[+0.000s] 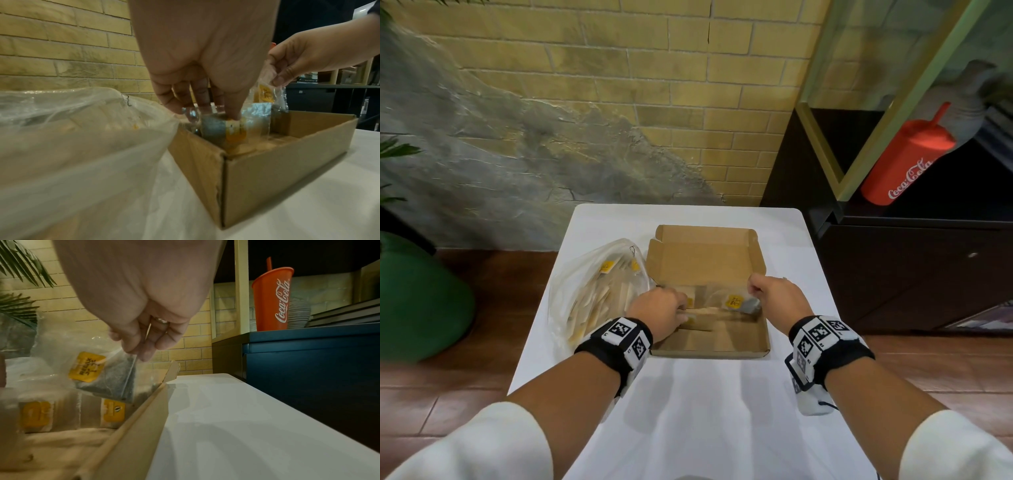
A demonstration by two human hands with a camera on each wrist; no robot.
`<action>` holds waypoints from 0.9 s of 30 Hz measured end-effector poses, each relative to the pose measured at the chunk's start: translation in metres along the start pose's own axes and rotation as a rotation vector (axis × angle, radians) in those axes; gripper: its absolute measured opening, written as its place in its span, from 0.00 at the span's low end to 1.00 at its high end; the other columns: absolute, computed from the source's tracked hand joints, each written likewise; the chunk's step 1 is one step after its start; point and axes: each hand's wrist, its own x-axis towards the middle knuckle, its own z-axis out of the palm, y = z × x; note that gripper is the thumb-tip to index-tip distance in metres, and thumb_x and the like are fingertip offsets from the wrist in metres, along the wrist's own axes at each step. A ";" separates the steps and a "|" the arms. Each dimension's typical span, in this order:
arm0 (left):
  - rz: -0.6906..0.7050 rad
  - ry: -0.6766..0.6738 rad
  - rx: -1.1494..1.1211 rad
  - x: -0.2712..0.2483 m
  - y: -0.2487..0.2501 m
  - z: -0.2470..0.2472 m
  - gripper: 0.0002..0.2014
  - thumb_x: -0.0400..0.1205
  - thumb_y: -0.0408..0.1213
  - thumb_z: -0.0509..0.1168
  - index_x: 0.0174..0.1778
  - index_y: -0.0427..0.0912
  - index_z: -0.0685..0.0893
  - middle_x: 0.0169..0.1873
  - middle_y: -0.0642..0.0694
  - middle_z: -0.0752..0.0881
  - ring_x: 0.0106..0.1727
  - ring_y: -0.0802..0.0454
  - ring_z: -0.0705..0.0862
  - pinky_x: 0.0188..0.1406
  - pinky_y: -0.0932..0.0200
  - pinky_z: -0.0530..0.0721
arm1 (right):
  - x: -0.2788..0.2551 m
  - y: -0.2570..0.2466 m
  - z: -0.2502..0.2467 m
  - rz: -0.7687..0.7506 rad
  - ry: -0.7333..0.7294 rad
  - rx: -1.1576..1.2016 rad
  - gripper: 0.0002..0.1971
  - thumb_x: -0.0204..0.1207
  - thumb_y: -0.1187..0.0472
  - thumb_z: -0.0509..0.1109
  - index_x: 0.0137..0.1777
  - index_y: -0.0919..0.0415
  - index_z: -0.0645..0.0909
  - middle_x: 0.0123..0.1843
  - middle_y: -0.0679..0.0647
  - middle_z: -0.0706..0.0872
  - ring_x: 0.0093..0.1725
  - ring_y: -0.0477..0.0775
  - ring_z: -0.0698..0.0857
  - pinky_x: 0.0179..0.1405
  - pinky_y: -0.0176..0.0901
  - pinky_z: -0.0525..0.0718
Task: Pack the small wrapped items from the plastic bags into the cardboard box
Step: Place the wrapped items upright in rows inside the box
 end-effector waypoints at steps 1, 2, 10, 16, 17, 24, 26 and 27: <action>0.008 0.003 -0.009 0.001 -0.001 0.001 0.10 0.83 0.45 0.59 0.53 0.47 0.83 0.53 0.47 0.85 0.53 0.48 0.82 0.52 0.54 0.79 | 0.000 0.000 0.001 -0.001 -0.004 -0.001 0.13 0.75 0.74 0.56 0.39 0.53 0.69 0.35 0.55 0.80 0.37 0.56 0.75 0.32 0.43 0.70; 0.012 -0.005 -0.011 0.001 -0.001 0.002 0.10 0.83 0.43 0.58 0.53 0.46 0.84 0.52 0.47 0.86 0.53 0.47 0.82 0.53 0.54 0.79 | -0.001 0.000 0.001 -0.002 -0.004 0.001 0.13 0.75 0.73 0.56 0.39 0.53 0.69 0.36 0.55 0.80 0.37 0.57 0.76 0.33 0.43 0.71; 0.011 0.089 -0.040 -0.002 -0.002 0.006 0.07 0.80 0.31 0.57 0.41 0.49 0.73 0.41 0.46 0.83 0.42 0.47 0.79 0.40 0.58 0.72 | -0.005 -0.001 -0.005 -0.019 0.015 0.017 0.11 0.78 0.70 0.56 0.40 0.54 0.69 0.37 0.54 0.79 0.38 0.56 0.75 0.35 0.42 0.70; 0.048 0.095 -0.047 -0.003 -0.002 0.006 0.11 0.79 0.30 0.59 0.56 0.44 0.80 0.56 0.46 0.84 0.56 0.45 0.81 0.53 0.54 0.77 | -0.006 -0.002 -0.003 -0.008 0.004 -0.008 0.11 0.76 0.72 0.56 0.40 0.54 0.69 0.40 0.57 0.84 0.41 0.59 0.79 0.38 0.46 0.75; 0.046 0.100 -0.057 -0.003 -0.003 0.006 0.12 0.79 0.29 0.59 0.56 0.45 0.79 0.56 0.46 0.84 0.56 0.45 0.81 0.54 0.53 0.77 | -0.006 -0.002 -0.002 -0.006 0.006 -0.012 0.12 0.76 0.73 0.56 0.40 0.54 0.69 0.40 0.58 0.84 0.41 0.59 0.79 0.39 0.47 0.76; 0.012 0.134 -0.084 -0.004 -0.008 0.012 0.14 0.78 0.25 0.58 0.53 0.45 0.79 0.53 0.47 0.84 0.53 0.46 0.81 0.48 0.56 0.76 | -0.006 -0.001 -0.001 -0.007 -0.006 -0.029 0.13 0.74 0.75 0.56 0.41 0.54 0.69 0.40 0.57 0.84 0.41 0.59 0.79 0.38 0.47 0.76; 0.001 0.127 -0.084 -0.003 -0.009 0.013 0.13 0.77 0.25 0.58 0.51 0.45 0.79 0.50 0.46 0.84 0.51 0.46 0.81 0.47 0.56 0.77 | -0.006 0.000 -0.001 0.002 0.006 -0.011 0.12 0.75 0.74 0.56 0.40 0.55 0.70 0.39 0.57 0.83 0.40 0.58 0.77 0.37 0.45 0.73; -0.004 0.115 -0.083 -0.002 -0.009 0.013 0.12 0.77 0.25 0.58 0.49 0.45 0.80 0.49 0.46 0.84 0.50 0.46 0.81 0.47 0.56 0.77 | -0.006 0.000 -0.002 0.004 0.016 0.002 0.11 0.75 0.73 0.56 0.40 0.56 0.71 0.39 0.57 0.83 0.40 0.58 0.77 0.37 0.45 0.73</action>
